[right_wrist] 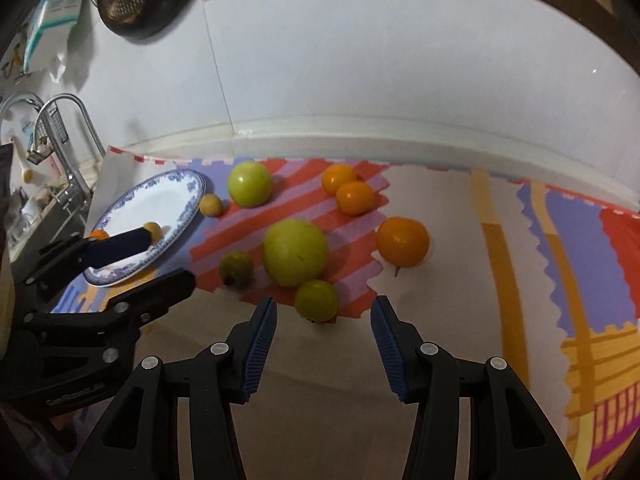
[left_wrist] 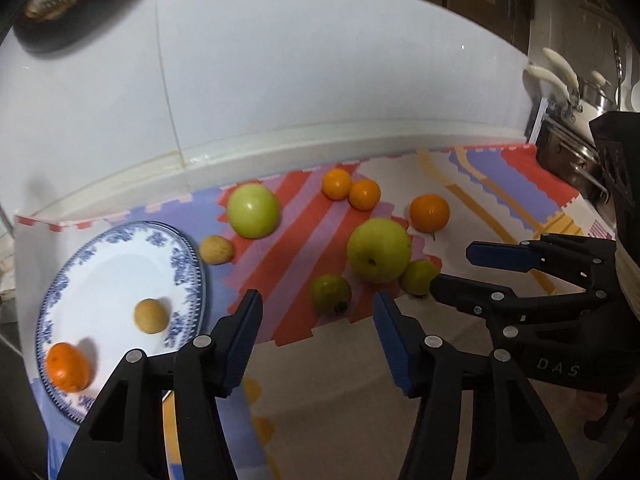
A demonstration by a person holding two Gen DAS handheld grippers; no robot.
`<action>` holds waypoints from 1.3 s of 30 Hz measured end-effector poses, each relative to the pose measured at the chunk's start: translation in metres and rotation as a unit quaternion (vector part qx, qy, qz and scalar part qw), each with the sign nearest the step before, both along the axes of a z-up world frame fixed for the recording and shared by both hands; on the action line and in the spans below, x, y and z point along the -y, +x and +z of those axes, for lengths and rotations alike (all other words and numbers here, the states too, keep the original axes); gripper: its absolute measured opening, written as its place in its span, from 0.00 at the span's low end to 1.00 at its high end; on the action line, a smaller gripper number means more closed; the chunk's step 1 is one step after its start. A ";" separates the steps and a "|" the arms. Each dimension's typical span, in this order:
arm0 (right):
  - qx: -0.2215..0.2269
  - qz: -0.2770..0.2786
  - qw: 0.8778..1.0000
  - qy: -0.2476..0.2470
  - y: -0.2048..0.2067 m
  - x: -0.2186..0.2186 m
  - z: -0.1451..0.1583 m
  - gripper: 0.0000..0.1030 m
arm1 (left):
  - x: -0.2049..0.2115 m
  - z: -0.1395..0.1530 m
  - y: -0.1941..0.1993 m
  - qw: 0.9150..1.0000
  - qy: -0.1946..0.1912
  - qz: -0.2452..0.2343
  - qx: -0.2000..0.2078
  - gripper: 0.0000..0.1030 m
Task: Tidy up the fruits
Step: 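Withdraw both open tools from the plate toward the fruit cluster, then grasp a small green fruit with the left tool while the right tool grasps another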
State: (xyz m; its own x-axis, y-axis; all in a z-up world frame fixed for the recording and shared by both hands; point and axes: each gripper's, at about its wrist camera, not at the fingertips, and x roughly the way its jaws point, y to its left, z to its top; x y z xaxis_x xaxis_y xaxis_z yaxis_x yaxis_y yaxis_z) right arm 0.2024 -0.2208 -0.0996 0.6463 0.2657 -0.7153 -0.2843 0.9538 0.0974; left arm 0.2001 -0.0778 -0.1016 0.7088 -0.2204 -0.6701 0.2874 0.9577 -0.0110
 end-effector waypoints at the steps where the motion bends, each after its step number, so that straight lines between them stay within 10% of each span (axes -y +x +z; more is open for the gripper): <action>1: -0.003 0.002 1.000 -0.001 0.003 -0.001 -0.003 0.48 | 0.001 -0.003 0.004 1.000 0.000 -0.003 -0.004 0.53; 21: -0.038 0.011 0.999 0.019 0.024 -0.005 -0.024 0.30 | 0.014 -0.027 0.033 0.998 0.004 -0.018 -0.052 0.28; 39: 0.001 0.008 1.000 0.027 -0.016 -0.005 0.018 0.30 | -0.001 0.025 -0.027 1.000 -0.012 0.016 0.000 0.28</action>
